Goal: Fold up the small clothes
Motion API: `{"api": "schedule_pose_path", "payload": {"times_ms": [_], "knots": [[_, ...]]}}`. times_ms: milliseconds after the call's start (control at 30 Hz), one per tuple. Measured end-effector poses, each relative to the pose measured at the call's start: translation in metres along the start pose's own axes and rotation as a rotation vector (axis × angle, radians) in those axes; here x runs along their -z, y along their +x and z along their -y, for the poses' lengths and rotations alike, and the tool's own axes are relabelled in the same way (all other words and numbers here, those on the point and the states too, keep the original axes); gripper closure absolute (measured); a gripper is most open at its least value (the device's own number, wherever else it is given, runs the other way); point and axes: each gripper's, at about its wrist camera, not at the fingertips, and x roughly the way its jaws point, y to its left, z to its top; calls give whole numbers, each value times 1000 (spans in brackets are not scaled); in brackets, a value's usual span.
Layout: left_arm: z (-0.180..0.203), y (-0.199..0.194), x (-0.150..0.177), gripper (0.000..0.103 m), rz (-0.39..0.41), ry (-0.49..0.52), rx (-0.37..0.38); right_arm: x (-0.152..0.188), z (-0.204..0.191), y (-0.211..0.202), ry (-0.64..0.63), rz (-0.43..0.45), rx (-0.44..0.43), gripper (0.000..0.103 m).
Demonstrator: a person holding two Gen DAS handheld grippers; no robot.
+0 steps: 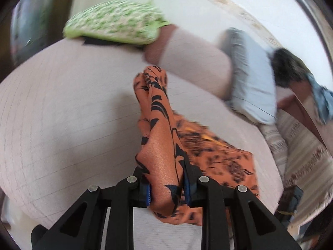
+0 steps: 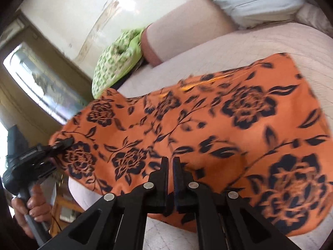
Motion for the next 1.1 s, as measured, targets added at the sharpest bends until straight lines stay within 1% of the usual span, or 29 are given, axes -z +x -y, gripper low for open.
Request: {"api": "schedule_pose_path", "payload": {"times_ms": [133, 233, 300, 367, 433, 467, 533, 567, 600, 633, 667, 700, 733, 767, 800, 833, 867, 933, 967, 1000, 1033, 1100], "knots": [[61, 2, 0, 79, -20, 116, 52, -11, 25, -33, 72, 90, -7, 97], [111, 17, 9, 79, -55, 203, 91, -16, 52, -62, 155, 163, -19, 97], [148, 35, 21, 79, -89, 264, 118, -16, 75, -85, 235, 228, -26, 96], [177, 56, 36, 79, -132, 301, 146, -14, 99, -109, 321, 299, -38, 96], [206, 83, 59, 79, -196, 339, 176, -12, 116, -126, 383, 353, -41, 96], [220, 101, 76, 76, -244, 372, 176, -10, 128, -137, 420, 388, -36, 96], [231, 127, 96, 72, -330, 400, 186, -9, 142, -149, 467, 416, -42, 96], [230, 136, 103, 71, -382, 398, 192, -10, 149, -154, 492, 417, -47, 96], [227, 135, 104, 70, -401, 392, 196, -9, 155, -155, 518, 410, -56, 95], [224, 129, 102, 67, -401, 389, 218, -9, 160, -154, 540, 396, -74, 95], [218, 116, 95, 63, -382, 402, 267, -11, 163, -152, 556, 379, -103, 95], [214, 104, 88, 61, -358, 420, 299, -14, 165, -146, 566, 361, -137, 94], [208, 87, 82, 50, -317, 447, 321, -17, 163, -143, 567, 349, -163, 93], [200, 69, 74, 33, -252, 484, 322, -21, 159, -139, 559, 338, -191, 84], [193, 56, 69, 27, -201, 511, 304, -25, 157, -136, 551, 332, -205, 63], [184, 47, 65, 25, -152, 535, 273, -25, 153, -134, 545, 328, -213, 43], [171, 40, 61, 25, -114, 558, 230, -29, 145, -130, 535, 326, -213, 21], [149, 43, 54, 25, -122, 550, 170, -35, 132, -122, 491, 303, -218, 21], [136, 49, 52, 25, -150, 521, 127, -40, 126, -115, 471, 279, -207, 21], [127, 56, 50, 25, -172, 497, 104, -43, 122, -107, 459, 249, -183, 21], [116, 63, 50, 25, -195, 470, 81, -46, 120, -100, 457, 231, -174, 22], [105, 69, 56, 25, -210, 448, 36, -49, 119, -83, 472, 182, -191, 25]]}}
